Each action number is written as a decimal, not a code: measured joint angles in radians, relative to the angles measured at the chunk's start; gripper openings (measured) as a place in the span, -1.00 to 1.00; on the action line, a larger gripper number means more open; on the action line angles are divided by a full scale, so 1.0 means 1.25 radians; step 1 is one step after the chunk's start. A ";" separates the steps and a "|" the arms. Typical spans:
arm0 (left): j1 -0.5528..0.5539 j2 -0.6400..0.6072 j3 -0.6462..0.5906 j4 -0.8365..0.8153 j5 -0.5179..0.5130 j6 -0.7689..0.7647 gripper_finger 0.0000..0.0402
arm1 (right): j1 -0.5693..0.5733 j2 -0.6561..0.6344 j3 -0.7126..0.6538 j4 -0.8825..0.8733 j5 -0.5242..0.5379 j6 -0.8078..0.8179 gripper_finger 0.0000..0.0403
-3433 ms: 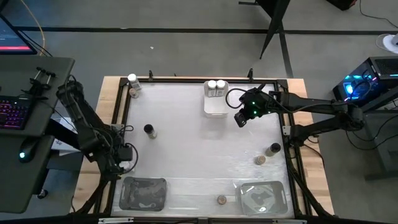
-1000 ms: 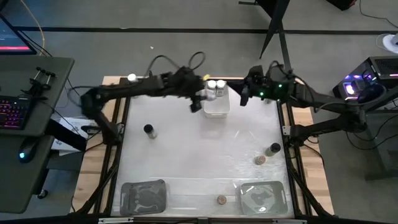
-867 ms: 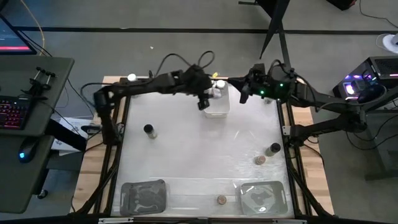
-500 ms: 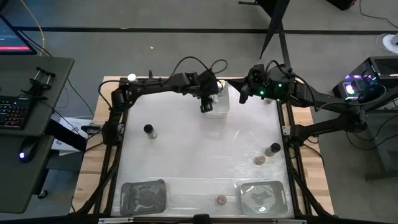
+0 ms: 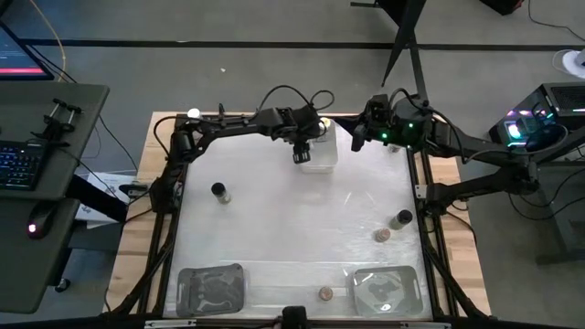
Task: Sort spices by type
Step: Put the bottom white seasoning bottle into the white bin
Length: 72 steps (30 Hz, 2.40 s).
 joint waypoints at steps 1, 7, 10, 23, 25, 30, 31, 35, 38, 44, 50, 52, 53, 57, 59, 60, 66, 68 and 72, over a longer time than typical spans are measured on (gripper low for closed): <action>0.000 0.001 0.000 0.008 0.000 0.008 0.03 | 0.000 0.000 0.000 0.000 0.000 0.000 -1.00; 0.000 0.002 0.000 0.035 0.000 0.049 0.27 | 0.000 0.000 0.000 0.000 0.000 0.000 -1.00; -0.002 0.002 0.002 0.040 0.000 0.060 0.28 | 0.000 0.000 0.000 0.000 0.000 0.000 -1.00; -0.002 0.003 0.126 -0.045 -0.011 0.081 0.29 | 0.000 0.000 0.000 -0.001 -0.001 -0.004 -1.00; -0.001 0.003 0.162 -0.109 -0.028 0.095 0.29 | 0.000 0.000 0.000 0.000 -0.001 -0.015 -1.00; 0.025 -0.040 0.187 -0.299 0.019 -0.004 0.28 | -0.001 0.000 0.000 0.001 0.002 -0.063 -1.00; 0.038 -0.054 0.173 -0.318 0.059 -0.038 0.28 | -0.001 0.001 0.000 0.001 0.010 -0.077 -1.00; 0.086 -0.146 0.035 -0.282 0.201 -0.141 0.24 | -0.006 0.015 0.000 -0.003 0.057 -0.113 -1.00; 0.096 -0.259 -0.136 -0.168 0.259 -0.202 0.21 | -0.021 0.033 0.000 -0.023 0.058 -0.118 -1.00; 0.050 -0.553 -0.527 0.171 0.303 -0.364 0.17 | -0.078 0.120 0.000 -0.103 -0.042 -0.099 -1.00; -0.046 -0.788 -0.803 0.484 0.260 -0.524 0.16 | -0.127 0.309 0.000 -0.080 -0.233 -0.068 -1.00; -0.072 -0.838 -0.856 0.551 0.257 -0.559 0.16 | -0.129 0.374 0.013 -0.086 -0.223 -0.061 -1.00; -0.083 -0.858 -0.874 0.568 0.254 -0.567 0.16 | -0.130 0.403 0.024 -0.091 -0.209 -0.059 -1.00; -0.119 -0.898 -0.899 0.559 0.168 -0.570 0.03 | -0.139 0.497 0.087 -0.126 -0.097 -0.054 -1.00; -0.134 -0.903 -0.899 0.544 0.120 -0.570 -0.14 | -0.146 0.533 0.126 -0.159 -0.080 -0.057 -1.00; -0.140 -0.904 -0.899 0.534 0.101 -0.574 -0.26 | -0.149 0.550 0.147 -0.178 -0.086 -0.061 -1.00; -0.177 -0.905 -0.899 0.511 0.081 -0.575 -0.93 | -0.129 0.607 0.251 -0.302 -0.070 -0.109 -1.00; -0.192 -0.905 -0.899 0.511 0.078 -0.566 -0.95 | -0.121 0.613 0.271 -0.330 -0.027 -0.130 -1.00; -0.221 -0.906 -0.899 0.507 0.074 -0.545 -0.98 | -0.132 0.618 0.306 -0.362 0.022 -0.142 -1.00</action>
